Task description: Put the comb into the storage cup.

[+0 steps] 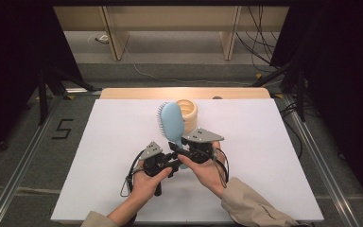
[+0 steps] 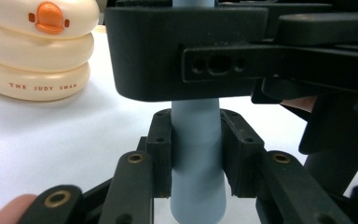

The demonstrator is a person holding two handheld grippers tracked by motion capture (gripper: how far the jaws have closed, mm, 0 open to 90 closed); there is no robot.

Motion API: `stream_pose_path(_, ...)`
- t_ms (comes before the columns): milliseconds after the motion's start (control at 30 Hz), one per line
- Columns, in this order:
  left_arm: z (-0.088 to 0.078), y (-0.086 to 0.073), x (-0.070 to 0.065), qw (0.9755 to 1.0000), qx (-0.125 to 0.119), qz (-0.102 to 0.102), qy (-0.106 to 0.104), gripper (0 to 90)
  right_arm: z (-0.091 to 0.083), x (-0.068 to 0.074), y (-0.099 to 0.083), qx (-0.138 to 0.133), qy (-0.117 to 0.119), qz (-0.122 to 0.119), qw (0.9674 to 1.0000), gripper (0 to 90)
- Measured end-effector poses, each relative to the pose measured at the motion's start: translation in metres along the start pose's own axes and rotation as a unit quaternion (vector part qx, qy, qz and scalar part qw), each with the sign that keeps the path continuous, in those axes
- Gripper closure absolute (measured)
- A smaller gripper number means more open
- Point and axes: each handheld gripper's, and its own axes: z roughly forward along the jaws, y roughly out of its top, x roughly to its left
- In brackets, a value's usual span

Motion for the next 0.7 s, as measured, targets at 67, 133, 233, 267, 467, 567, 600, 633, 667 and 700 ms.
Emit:
stream_pose_path(67,0.0,-0.0002,0.0001,1.0,0.0,-0.002,-0.002,66.5,0.0001,-0.0001,0.0002,0.002,0.002,0.001,1.0,59.4)
stream_pose_path(133,0.0001,-0.0005,0.0005,1.0,0.0,-0.002,-0.002,66.5,0.0007,-0.0004,0.0,0.003,0.004,0.006,1.0,57.4)
stream_pose_path(233,0.0001,-0.0004,0.0005,1.0,-0.001,-0.004,-0.004,66.5,0.0011,-0.0009,0.0,0.002,0.01,0.01,0.9999,54.9)
stream_pose_path(267,0.0001,-0.0003,0.0005,1.0,-0.001,-0.004,-0.005,66.4,0.001,-0.0007,0.0004,0.002,0.01,0.01,0.9999,53.4)
stream_pose_path(467,-0.0004,0.0001,0.0004,1.0,-0.003,-0.005,-0.006,66.5,0.0002,-0.0019,0.0016,-0.001,0.005,0.017,0.9998,40.8)
stream_pose_path(567,-0.0005,0.0001,0.0007,0.9999,-0.004,-0.008,-0.008,66.5,-0.0009,-0.0023,0.0031,0.001,-0.004,0.015,0.9999,34.6)
stream_pose_path(600,-0.0005,0.0001,0.0009,0.9999,-0.003,-0.008,-0.008,66.5,-0.0012,-0.0022,0.0036,0.001,-0.004,0.013,0.9999,33.9)
stream_pose_path(633,-0.0005,0.0001,0.001,0.9999,-0.004,-0.009,-0.008,66.5,-0.0015,-0.002,0.0041,0.002,-0.004,0.013,0.9999,33.1)
stream_pose_path(667,-0.0006,0.0001,0.0011,0.9999,-0.004,-0.009,-0.008,66.5,-0.0018,-0.0021,0.0045,0.0,-0.005,0.012,0.9999,32.1)
stream_pose_path(700,-0.0006,0.0002,0.0011,0.9999,-0.004,-0.01,-0.009,66.5,-0.002,-0.002,0.0049,-0.001,-0.006,0.011,0.9999,31.5)
